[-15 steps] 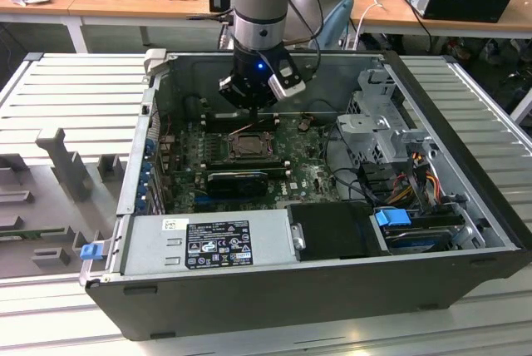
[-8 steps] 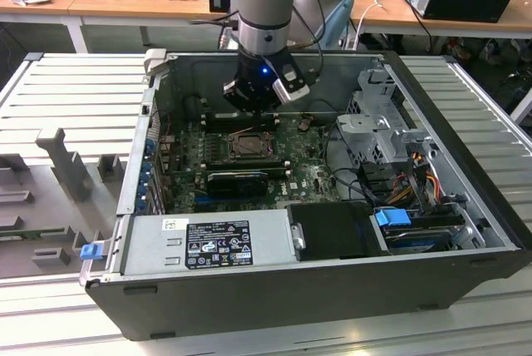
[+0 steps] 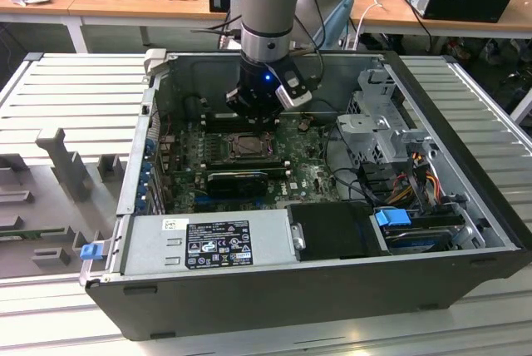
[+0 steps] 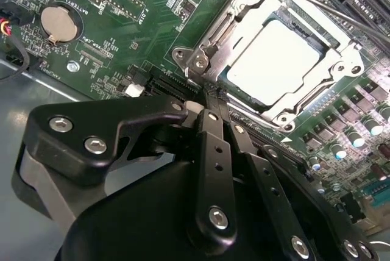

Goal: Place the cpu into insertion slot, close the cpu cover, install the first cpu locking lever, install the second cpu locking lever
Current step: 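Install the first cpu locking lever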

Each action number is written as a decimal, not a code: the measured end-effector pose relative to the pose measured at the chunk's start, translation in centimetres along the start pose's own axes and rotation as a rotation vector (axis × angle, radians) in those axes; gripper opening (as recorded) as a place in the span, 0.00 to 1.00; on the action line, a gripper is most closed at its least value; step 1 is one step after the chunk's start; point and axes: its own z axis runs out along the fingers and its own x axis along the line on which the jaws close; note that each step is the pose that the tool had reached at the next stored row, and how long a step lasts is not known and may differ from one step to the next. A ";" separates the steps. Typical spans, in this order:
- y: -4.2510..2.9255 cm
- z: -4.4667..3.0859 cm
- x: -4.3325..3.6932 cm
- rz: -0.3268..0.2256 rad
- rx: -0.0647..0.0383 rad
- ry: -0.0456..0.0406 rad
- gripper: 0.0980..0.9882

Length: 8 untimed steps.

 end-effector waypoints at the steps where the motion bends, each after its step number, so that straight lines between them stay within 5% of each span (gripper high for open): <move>1: -0.01 0.04 0.00 -0.001 0.001 0.0003 0.01; 8: -0.04 0.29 -0.12 -0.005 0.000 0.0006 0.01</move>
